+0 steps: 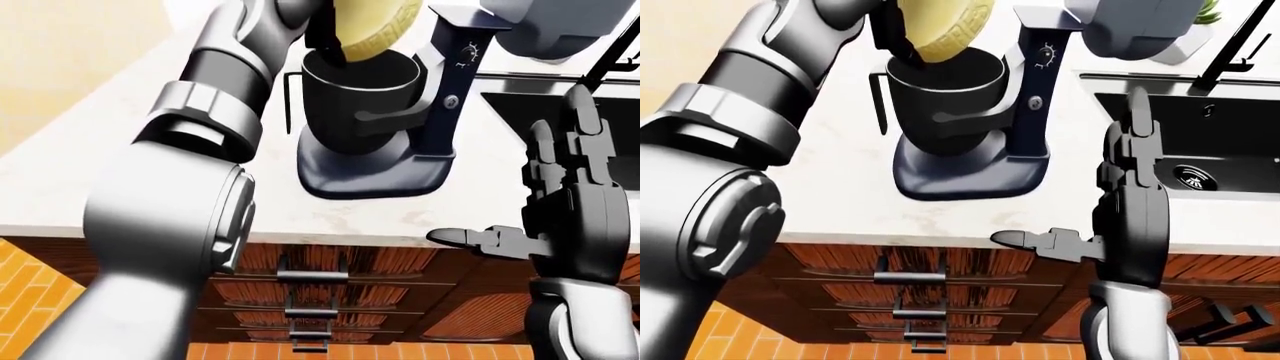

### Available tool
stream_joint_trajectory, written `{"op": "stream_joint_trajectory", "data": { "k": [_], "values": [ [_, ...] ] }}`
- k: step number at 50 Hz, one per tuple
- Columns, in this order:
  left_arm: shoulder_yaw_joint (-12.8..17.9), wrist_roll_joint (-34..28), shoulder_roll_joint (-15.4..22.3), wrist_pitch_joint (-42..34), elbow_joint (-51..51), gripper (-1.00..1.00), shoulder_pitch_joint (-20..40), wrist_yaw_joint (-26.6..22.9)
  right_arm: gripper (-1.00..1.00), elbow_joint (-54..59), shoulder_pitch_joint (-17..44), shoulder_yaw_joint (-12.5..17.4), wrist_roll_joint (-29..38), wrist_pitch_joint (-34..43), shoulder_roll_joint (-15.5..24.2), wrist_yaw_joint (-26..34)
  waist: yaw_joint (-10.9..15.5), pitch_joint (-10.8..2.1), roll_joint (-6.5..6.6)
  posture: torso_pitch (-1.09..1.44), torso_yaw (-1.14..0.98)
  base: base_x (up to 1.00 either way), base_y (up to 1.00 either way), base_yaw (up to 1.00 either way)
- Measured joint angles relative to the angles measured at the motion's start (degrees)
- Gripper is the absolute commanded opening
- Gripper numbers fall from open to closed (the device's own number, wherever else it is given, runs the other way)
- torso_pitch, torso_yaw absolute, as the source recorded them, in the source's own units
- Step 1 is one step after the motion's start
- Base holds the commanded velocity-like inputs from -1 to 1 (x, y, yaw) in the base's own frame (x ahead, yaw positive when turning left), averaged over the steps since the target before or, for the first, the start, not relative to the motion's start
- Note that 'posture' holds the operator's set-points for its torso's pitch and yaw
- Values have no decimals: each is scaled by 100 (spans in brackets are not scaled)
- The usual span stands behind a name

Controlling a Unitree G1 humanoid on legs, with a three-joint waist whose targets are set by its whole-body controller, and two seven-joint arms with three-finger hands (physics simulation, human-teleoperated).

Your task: Place the cheese in the stand mixer bowl.

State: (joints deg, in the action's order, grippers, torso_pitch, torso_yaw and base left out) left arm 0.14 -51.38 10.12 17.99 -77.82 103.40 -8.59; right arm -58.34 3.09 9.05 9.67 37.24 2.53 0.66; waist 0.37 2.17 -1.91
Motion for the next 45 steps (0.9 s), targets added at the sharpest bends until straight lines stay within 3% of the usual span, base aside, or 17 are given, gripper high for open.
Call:
{"op": "stream_joint_trajectory", "data": {
  "k": [5, 7, 8, 45],
  "values": [
    [-23, -38, -50, 21, -14, -97, -37, 48, 100, 3, -3, -1, -1, 0, -2, 0, 5, 3, -7, 0, 0, 0, 0, 0],
    [-33, -57, -79, 21, -28, 75, -43, 51, 100, 3, -1, 3, -3, -3, -5, 1, 5, 4, -10, 0, 0, 0, 0, 0],
    [-37, -67, -86, 20, -36, 100, -40, 51, 100, 3, 2, 2, -5, -5, -6, 2, 4, 5, -11, 0, 0, 0, 0, 0],
    [138, 268, 239, -3, 122, 100, 144, -161, 100, 19, 40, -91, 38, 19, 12, -14, 2, -14, 7, 0, 0, 0, 0, 0]
  ]
}}
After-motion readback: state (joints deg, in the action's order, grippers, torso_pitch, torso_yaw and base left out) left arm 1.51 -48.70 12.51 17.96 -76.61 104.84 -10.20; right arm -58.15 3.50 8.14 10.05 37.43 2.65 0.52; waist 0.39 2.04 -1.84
